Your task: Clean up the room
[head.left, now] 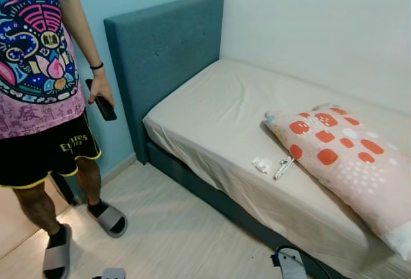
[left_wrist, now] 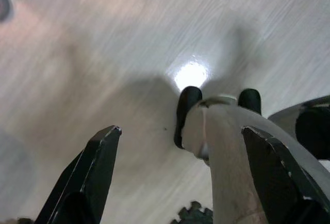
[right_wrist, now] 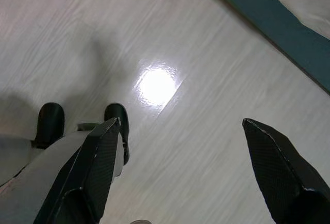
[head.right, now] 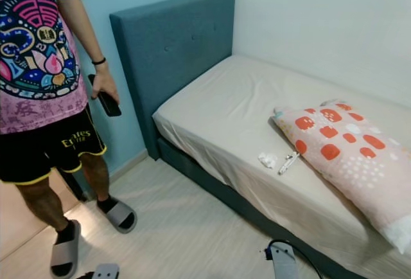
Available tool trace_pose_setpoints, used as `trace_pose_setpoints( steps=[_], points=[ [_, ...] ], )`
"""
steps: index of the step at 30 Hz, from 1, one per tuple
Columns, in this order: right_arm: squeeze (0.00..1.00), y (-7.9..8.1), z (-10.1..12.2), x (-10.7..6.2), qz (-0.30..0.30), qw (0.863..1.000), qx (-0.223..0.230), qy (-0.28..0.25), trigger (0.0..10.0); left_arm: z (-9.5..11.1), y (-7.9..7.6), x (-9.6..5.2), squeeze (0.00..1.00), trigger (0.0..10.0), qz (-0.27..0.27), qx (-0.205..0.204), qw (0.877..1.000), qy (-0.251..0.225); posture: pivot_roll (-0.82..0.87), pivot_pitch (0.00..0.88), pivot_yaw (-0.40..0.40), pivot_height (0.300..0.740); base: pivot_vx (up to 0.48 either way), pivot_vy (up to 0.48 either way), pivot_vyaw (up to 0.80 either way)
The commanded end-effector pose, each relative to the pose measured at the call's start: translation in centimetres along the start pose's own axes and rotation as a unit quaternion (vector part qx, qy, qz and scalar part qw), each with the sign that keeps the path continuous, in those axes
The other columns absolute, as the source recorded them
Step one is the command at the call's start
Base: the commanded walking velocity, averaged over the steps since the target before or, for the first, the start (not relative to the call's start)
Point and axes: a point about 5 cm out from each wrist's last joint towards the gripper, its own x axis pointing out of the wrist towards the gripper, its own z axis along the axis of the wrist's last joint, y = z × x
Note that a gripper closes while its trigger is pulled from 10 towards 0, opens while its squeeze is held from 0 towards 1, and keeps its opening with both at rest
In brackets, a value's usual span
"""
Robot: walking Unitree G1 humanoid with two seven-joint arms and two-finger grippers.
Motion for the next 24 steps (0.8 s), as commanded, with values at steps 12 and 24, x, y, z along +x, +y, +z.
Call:
trace_pose_setpoints(
  steps=[12,24],
  points=[
    [0.00,-0.22,-0.20,-0.01,0.000,1.000,0.003,0.005,10.0,-0.04,-0.22,0.06,0.00,10.0,0.003,-0.008,1.000,0.003,-0.04,0.000,-0.060,0.740,0.000,-0.160,0.00],
    [0.00,-0.27,-0.35,-0.02,-0.002,1.000,0.000,0.008,10.0,-0.08,-0.39,0.05,0.00,10.0,-0.012,0.004,1.000,0.004,-0.04,0.000,-0.061,0.740,0.000,-0.118,0.00]
  ],
)
